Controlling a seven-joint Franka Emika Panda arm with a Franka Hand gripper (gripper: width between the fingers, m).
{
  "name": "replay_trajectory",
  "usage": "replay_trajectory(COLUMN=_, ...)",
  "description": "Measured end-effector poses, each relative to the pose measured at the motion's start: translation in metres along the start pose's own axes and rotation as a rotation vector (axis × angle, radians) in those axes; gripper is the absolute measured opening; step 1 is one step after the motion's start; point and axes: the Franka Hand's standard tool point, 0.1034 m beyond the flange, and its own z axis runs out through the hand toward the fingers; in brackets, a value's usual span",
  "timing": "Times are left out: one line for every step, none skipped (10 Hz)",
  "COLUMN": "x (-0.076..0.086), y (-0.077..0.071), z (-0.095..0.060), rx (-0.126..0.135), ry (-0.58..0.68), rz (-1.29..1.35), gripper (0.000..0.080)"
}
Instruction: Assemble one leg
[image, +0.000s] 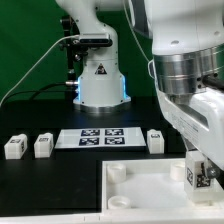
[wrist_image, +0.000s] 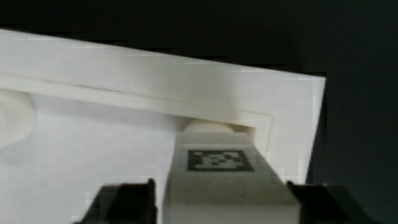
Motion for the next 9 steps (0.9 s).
replay_trajectory(x=-0.0004, y=0.0001, z=0.0003, rx=0.000, ry=-0.002, rz=-0.044, gripper=0.0475)
replay_trajectory(x=0.0013, y=0.0009, z=0.0014, rx=-0.003, ry=-0.002, rz=-0.171, gripper=0.0589)
replay_trajectory(x=0.0021, y=0.0014, z=0.0024, rx=-0.005, ry=-0.002, rz=-0.387, gripper=0.0589)
replay_trajectory(x=-0.0001, y=0.0023, z=0.0021, rx=-0.017, ry=-0.004, rz=-0.546, gripper=0.0637)
replay_trajectory(x=-0.0046, y=0.0023, z=0.0006, rx=-0.037, ry=0.000, rz=-0.658, gripper=0.0646)
replay_trajectory(x=-0.0036, y=0.0014, z=0.0008, rx=-0.033, ry=0.001, rz=-0.780, gripper=0.0646)
replay_trajectory(x=-0.0028, y=0.0015, z=0.0009, rx=-0.033, ry=-0.001, rz=-0.868, gripper=0.0649)
replay_trajectory(x=-0.0028, y=0.0015, z=0.0010, rx=-0.033, ry=-0.002, rz=-0.939, gripper=0.0649)
replay_trajectory(x=-0.0019, y=0.0015, z=0.0008, rx=-0.035, ry=-0.003, rz=-1.085, gripper=0.0649)
